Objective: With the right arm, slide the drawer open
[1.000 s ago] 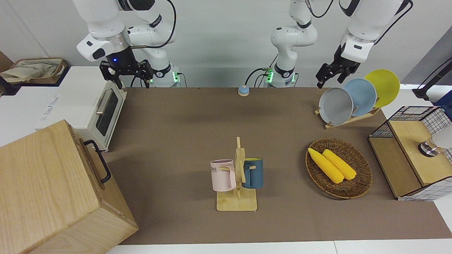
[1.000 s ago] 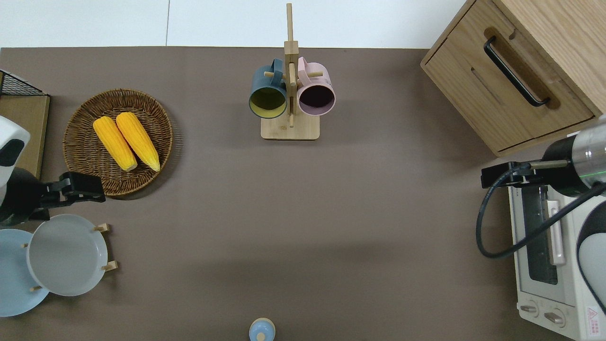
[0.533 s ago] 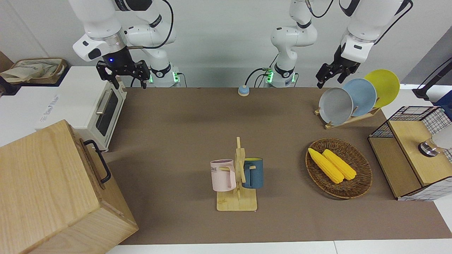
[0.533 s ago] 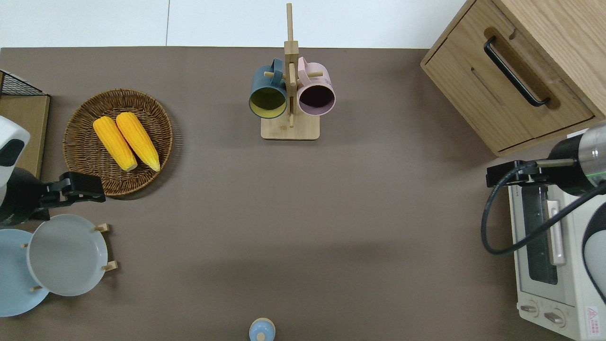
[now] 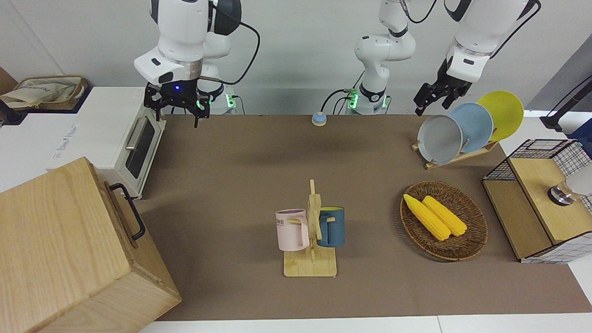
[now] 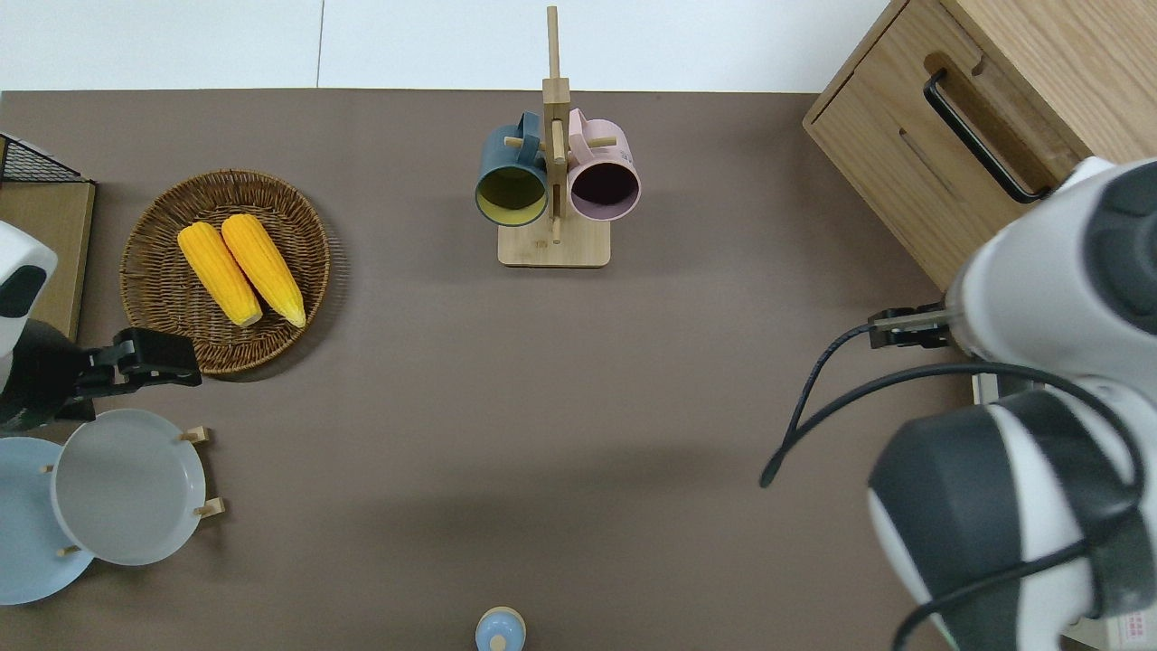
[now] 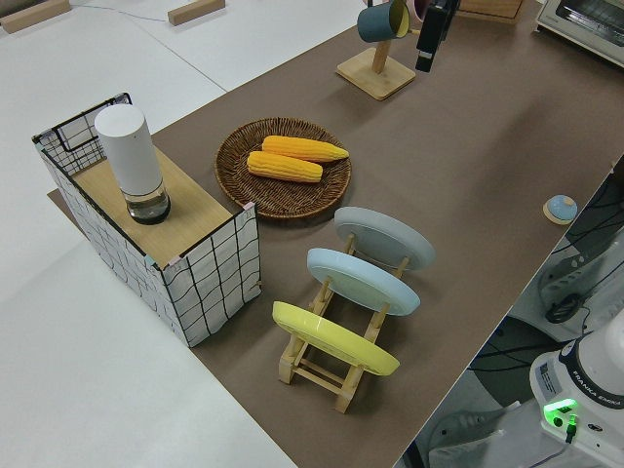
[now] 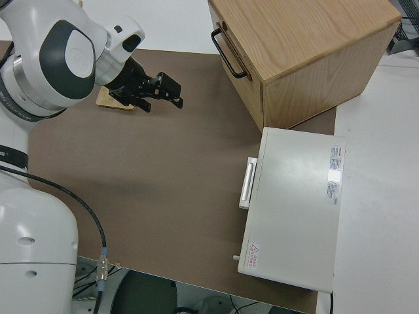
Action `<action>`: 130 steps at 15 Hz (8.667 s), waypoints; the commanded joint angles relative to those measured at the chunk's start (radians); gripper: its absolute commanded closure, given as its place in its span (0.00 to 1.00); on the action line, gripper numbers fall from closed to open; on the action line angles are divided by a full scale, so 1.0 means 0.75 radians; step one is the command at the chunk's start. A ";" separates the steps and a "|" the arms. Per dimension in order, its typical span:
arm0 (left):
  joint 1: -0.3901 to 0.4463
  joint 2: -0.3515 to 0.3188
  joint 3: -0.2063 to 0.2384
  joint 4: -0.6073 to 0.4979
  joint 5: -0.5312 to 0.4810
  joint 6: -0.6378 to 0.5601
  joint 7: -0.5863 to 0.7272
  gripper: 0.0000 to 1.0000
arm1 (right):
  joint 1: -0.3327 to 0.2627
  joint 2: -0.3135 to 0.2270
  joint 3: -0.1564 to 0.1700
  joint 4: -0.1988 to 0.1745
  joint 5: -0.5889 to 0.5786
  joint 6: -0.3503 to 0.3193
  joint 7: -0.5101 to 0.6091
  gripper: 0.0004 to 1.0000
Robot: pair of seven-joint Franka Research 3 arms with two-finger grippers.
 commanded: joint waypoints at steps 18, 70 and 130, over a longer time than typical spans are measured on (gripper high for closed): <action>-0.002 -0.011 0.006 0.005 -0.001 -0.023 0.012 0.01 | 0.142 0.419 0.047 -0.089 -1.315 0.157 0.267 0.03; -0.002 -0.011 0.006 0.005 -0.001 -0.021 0.012 0.01 | 0.132 0.474 0.343 -0.096 -1.406 -0.111 0.379 1.00; -0.002 -0.011 0.006 0.005 -0.001 -0.021 0.012 0.01 | -0.551 -0.236 0.231 -0.089 0.635 -0.047 -0.001 0.01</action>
